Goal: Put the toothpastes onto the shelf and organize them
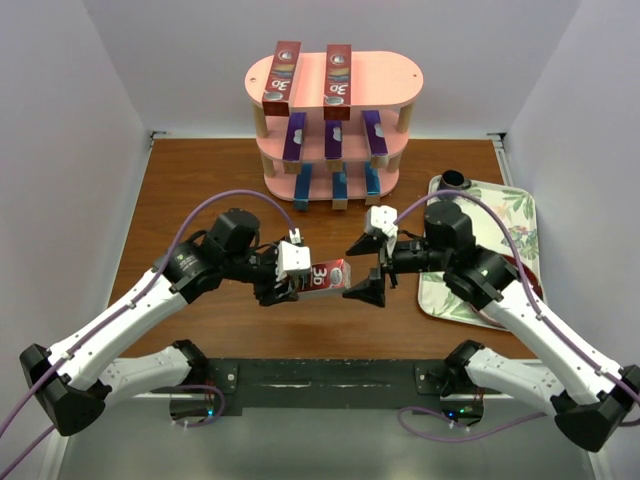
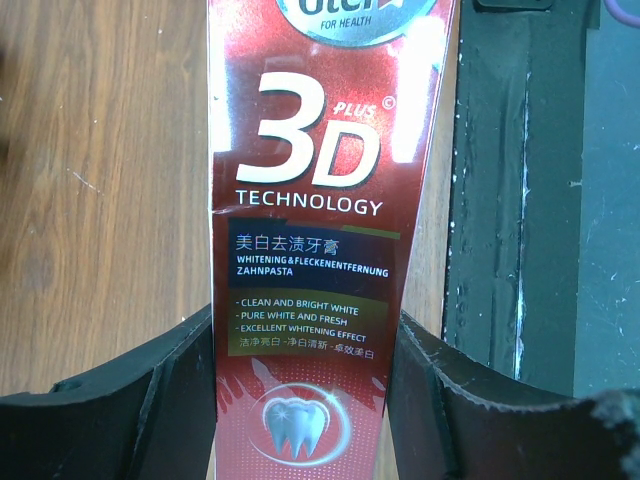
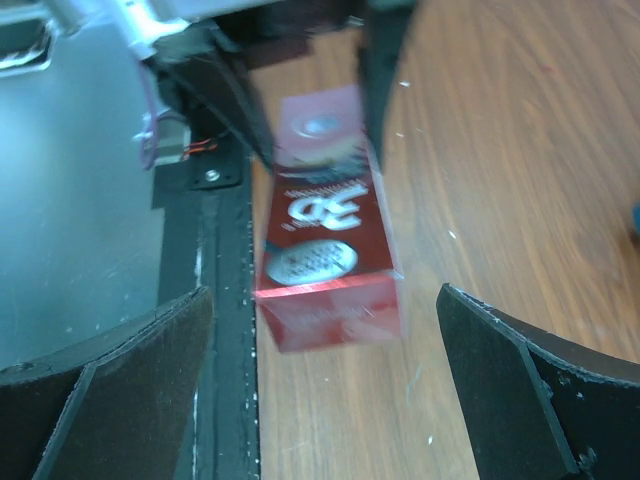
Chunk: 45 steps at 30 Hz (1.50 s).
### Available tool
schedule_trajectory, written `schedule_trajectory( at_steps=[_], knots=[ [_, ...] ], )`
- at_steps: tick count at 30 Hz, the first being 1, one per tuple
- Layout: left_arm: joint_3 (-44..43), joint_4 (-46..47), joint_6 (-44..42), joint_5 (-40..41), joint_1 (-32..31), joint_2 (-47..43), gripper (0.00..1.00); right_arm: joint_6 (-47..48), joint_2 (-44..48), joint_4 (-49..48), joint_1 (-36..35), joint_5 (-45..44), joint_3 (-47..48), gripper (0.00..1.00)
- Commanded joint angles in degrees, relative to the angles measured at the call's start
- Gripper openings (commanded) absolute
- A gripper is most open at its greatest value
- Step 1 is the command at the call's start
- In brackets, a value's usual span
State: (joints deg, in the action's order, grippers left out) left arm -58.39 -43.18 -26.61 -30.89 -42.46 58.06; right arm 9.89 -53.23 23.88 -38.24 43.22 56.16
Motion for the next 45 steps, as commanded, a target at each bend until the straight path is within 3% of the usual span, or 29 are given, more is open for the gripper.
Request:
schedule_trajectory(
  at_steps=[1,11,18,28,38,44,45],
  knots=[
    [-3.0,1.3,-1.3,-1.3,-0.3,0.1,0.07,5.2,-2.1,2.8,-3.0,1.9,4.2,0.98],
    [-3.3,1.8,-1.3,-2.3,-0.3,1.3,0.07,8.7,-6.7,6.7,-7.5,-2.3,5.6,0.95],
    [-3.8,2.6,-1.2,-3.4,-0.3,1.4,0.07,8.6,-8.6,6.8,-8.9,-5.1,5.9,0.83],
    [-3.3,3.0,-1.2,-3.7,-0.4,-0.6,0.04,9.2,-11.3,7.8,-10.8,-8.8,6.2,0.84],
    [-1.9,3.9,-1.0,-3.3,-0.3,-0.9,0.09,7.3,-10.3,5.7,-11.0,-7.5,6.6,0.61],
    [-1.3,5.0,0.2,-1.2,-0.3,-1.7,0.36,6.2,-9.2,4.8,-11.0,-8.1,6.2,0.46],
    [-0.9,5.9,0.8,-0.8,-0.3,-2.2,0.47,5.8,-9.0,4.6,-11.0,-8.8,6.1,0.44]
  ],
)
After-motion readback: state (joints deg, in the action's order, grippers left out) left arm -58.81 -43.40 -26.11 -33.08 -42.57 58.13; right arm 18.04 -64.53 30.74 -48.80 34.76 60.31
